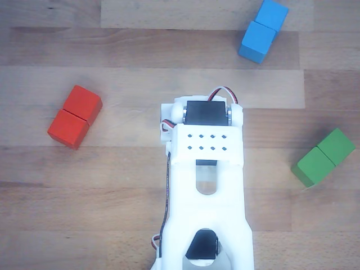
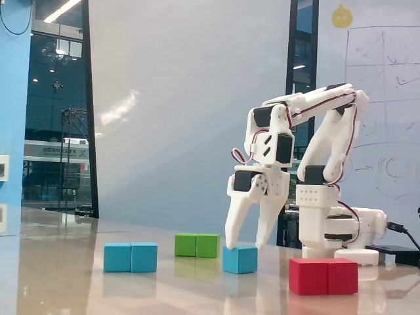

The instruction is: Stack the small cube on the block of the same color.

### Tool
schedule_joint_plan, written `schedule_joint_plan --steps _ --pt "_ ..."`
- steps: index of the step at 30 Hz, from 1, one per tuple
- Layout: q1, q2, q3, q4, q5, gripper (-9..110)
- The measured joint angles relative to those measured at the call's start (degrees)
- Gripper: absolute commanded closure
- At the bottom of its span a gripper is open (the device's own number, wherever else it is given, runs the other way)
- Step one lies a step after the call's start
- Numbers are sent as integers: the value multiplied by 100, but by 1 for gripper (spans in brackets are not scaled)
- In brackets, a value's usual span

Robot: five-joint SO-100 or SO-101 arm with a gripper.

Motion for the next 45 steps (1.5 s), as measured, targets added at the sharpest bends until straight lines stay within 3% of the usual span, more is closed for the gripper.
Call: schedule_joint_plan --steps 25,37,45 --pt "0 -589 -9 -167 0 78" --pt "0 -615 -9 -782 0 79" --pt "0 -615 -9 -809 9 92"
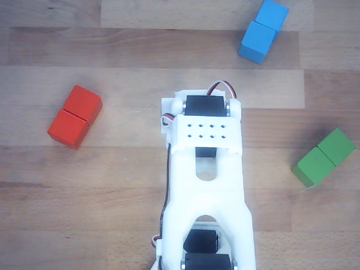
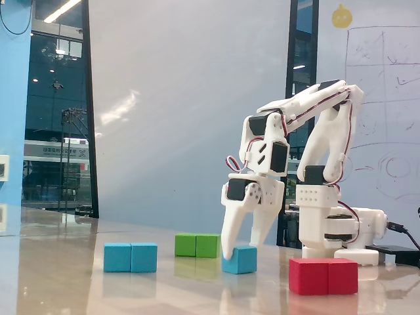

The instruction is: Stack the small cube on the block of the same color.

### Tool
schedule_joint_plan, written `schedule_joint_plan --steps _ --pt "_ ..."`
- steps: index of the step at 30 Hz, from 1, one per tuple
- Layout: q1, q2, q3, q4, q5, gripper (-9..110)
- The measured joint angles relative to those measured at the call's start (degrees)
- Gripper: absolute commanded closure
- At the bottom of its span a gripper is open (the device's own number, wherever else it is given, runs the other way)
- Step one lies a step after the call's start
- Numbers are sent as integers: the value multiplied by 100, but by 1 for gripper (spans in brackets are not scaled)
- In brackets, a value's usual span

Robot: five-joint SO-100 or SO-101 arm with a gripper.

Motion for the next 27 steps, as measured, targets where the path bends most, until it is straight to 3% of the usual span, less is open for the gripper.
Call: schedule_joint_plan --steps 17,27 --pt "44 0 -229 44 0 94" --pt "44 -176 -2848 2004 0 94"
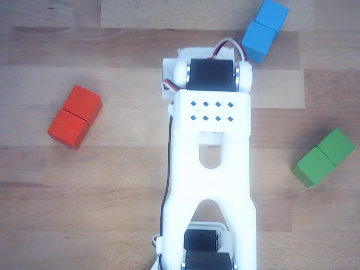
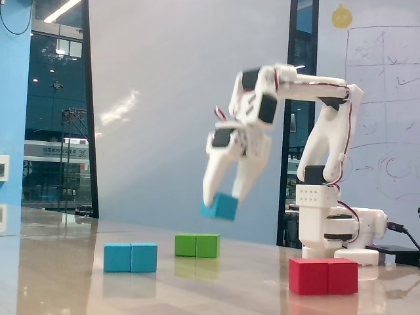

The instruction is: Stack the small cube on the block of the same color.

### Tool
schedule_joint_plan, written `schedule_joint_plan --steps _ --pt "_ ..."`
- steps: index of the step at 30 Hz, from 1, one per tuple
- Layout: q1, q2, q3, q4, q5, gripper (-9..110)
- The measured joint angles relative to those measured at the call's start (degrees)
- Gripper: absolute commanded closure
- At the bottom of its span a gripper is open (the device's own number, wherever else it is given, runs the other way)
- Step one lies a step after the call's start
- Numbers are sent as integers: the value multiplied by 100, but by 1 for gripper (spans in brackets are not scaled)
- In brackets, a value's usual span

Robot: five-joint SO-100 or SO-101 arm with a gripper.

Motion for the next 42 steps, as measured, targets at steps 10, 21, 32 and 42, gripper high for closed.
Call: schedule_joint_plan --steps 10,21,32,42 --pt "422 -1582 -2672 835 0 94" --pt "1090 -3709 -4351 835 0 94" --pt "1345 -4465 -4676 835 0 94" --pt "1441 -4641 -4685 835 0 94"
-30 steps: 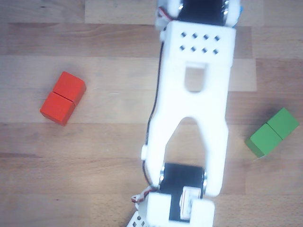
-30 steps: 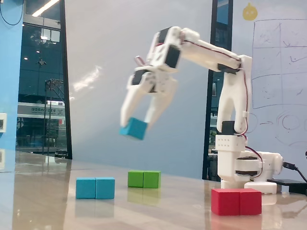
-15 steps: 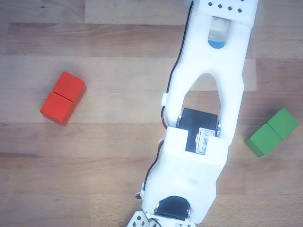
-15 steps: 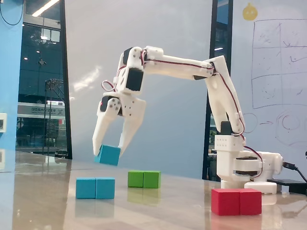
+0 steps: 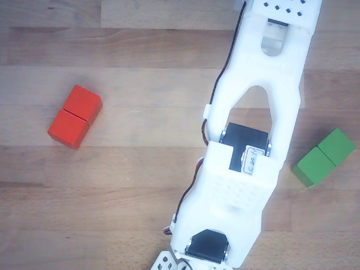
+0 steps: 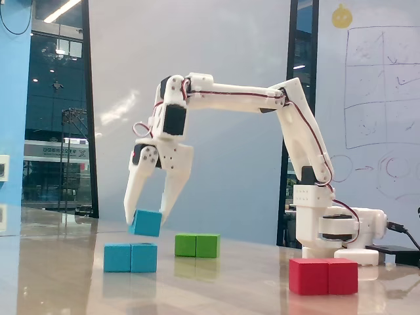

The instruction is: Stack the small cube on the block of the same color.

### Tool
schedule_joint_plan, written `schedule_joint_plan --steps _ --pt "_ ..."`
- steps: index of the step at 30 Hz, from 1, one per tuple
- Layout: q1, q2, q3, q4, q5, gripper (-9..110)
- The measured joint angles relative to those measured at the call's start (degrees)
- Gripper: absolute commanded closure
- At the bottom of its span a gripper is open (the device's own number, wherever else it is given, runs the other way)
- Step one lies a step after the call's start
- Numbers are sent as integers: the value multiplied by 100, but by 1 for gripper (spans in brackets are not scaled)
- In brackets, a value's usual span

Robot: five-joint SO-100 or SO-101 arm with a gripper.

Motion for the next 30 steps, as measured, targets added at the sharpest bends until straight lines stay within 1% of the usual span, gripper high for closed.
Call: schedule_joint_plan --steps 17,30 --pt "0 -18 -9 0 0 94" --pt "-193 -220 -9 0 0 94"
